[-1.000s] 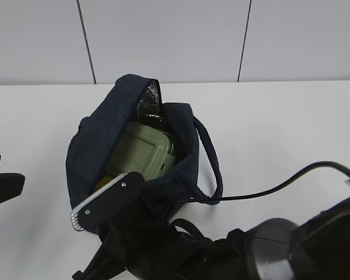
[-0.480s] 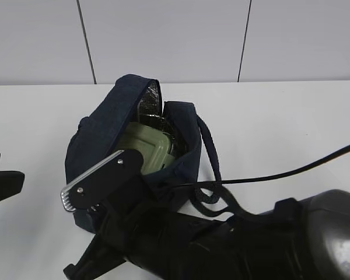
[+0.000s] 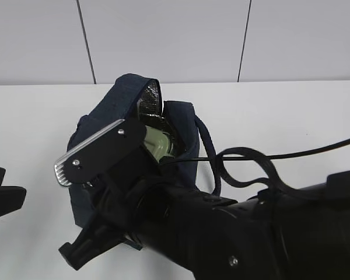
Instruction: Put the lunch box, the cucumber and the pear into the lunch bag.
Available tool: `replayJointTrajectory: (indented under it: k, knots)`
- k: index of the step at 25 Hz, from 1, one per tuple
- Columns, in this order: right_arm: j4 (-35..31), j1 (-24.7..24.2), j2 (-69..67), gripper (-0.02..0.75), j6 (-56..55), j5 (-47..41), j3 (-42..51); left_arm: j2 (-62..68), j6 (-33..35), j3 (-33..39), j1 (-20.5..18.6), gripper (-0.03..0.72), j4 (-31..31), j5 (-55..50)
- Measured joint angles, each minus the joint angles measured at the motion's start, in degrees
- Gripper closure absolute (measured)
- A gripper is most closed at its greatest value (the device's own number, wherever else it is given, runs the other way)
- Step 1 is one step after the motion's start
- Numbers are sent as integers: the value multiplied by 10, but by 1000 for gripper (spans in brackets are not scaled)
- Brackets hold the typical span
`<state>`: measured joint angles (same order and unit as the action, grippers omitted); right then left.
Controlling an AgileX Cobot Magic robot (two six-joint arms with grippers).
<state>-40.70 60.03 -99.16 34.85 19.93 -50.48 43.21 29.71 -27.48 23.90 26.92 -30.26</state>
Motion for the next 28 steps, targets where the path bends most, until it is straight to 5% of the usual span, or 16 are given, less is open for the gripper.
replayJointTrajectory:
  k: [9,18,28]
  knots:
    - [-1,0,1,738,11,-18,-5,127,68,-14,-13,397,55,-27]
    - [-2,0,3,738,14,-24,-5,217,411,-36,-191,397,338,-140]
    - [-4,0,3,738,15,-29,-6,259,481,-69,-199,398,391,-115]
